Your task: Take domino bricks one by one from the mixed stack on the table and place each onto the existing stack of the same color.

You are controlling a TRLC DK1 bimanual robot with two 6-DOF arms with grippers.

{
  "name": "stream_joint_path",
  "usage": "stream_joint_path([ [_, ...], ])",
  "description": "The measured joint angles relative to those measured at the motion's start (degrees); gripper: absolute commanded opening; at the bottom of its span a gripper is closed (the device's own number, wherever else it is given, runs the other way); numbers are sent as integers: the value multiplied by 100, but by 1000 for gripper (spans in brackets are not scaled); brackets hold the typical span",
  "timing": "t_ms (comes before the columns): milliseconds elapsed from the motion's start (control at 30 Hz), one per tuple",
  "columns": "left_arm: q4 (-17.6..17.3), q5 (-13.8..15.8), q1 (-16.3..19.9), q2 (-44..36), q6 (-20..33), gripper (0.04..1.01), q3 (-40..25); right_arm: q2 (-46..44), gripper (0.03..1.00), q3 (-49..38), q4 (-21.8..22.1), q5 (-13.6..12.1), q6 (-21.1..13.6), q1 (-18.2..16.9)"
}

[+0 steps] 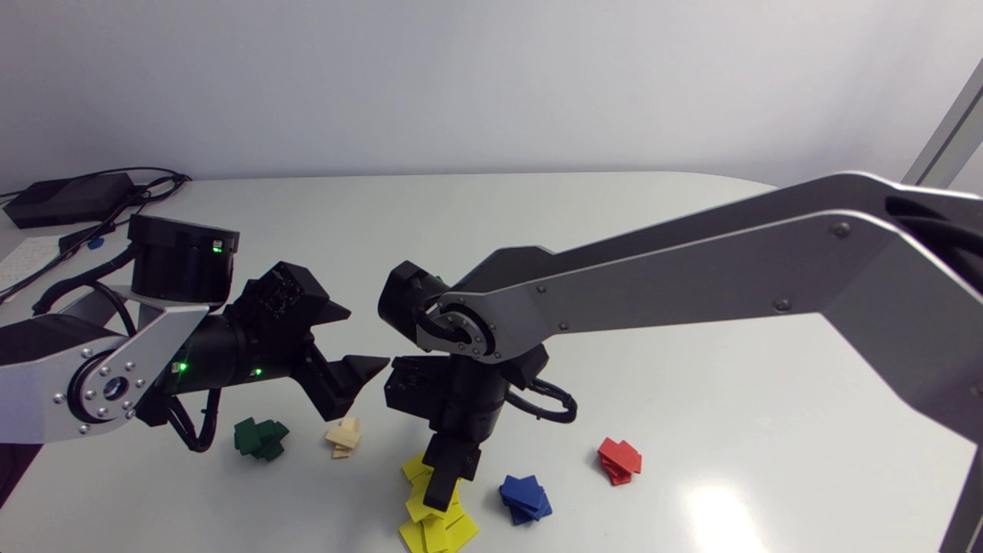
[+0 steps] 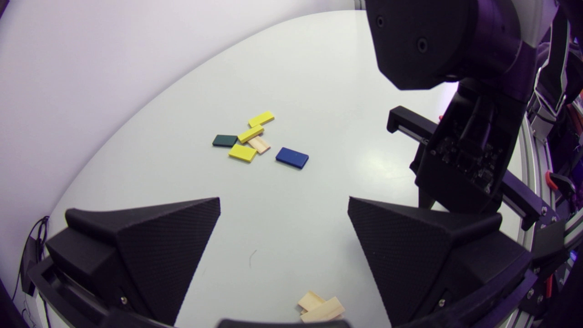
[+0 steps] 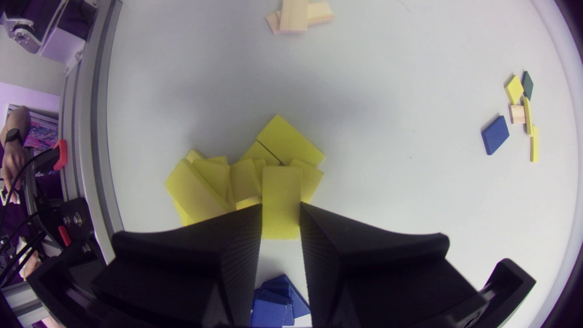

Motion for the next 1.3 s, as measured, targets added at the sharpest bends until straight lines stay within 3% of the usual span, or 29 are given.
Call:
stream_joint_path([
  [200,0,0,0,0,0,998,0,26,207,50,-74,-11,-7,15],
  [500,-2,-17,0,-76,0,998,-7,81,220,136,-92,-11,-24,15],
  [933,-50,-20,0,-111,0,998,-7,151,513,140,-114,-11,-151,13],
  [1300,-85,-22,-2,-129,0,998,-7,181,521,140,-109,-11,-170,13],
])
